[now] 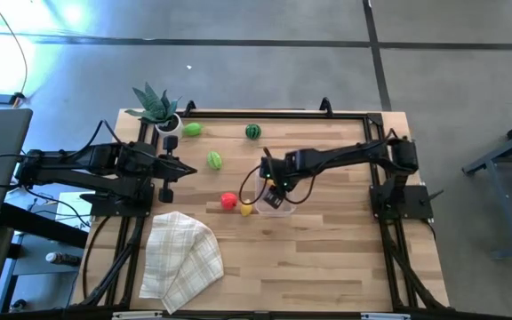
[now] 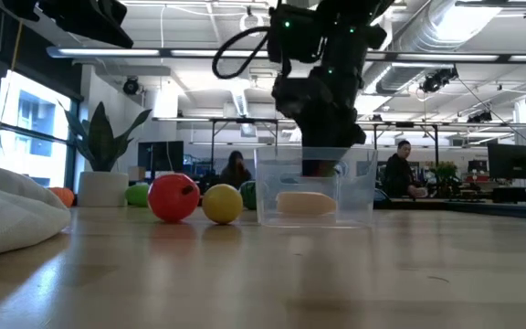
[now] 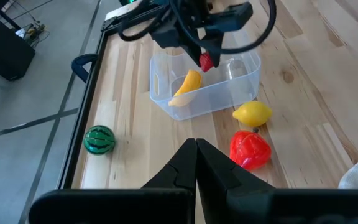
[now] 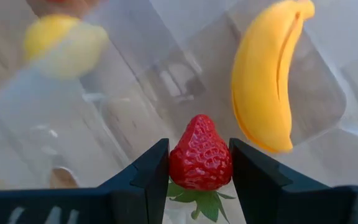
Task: Pick and placing Produce into tupperware
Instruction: Put the strawberry into the transparent bin
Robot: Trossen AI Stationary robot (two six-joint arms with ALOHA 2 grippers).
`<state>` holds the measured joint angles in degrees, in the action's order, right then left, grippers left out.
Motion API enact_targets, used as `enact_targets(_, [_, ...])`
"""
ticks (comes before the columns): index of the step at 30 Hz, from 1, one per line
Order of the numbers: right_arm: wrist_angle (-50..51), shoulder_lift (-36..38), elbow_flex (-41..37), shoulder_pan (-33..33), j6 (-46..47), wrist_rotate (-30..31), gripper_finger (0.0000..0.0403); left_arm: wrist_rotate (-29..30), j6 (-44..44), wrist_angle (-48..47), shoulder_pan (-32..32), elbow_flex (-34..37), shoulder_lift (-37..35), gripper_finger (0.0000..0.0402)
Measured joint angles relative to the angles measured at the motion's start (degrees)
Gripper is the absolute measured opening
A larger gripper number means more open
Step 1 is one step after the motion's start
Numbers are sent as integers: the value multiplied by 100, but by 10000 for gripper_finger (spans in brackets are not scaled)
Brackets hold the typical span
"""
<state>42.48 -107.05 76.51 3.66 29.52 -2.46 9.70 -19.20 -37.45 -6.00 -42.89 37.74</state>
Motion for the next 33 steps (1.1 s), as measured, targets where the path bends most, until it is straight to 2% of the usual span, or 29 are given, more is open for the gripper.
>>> enact_targets(12, [-209, -426, -59, -4, -2, -17, 142, -1, -1, 2, 1, 0, 0, 1])
enact_targets(33, [-236, -556, -64, -68, 63, 115, 151, 0, -1, 0, 2, 0, 2, 1])
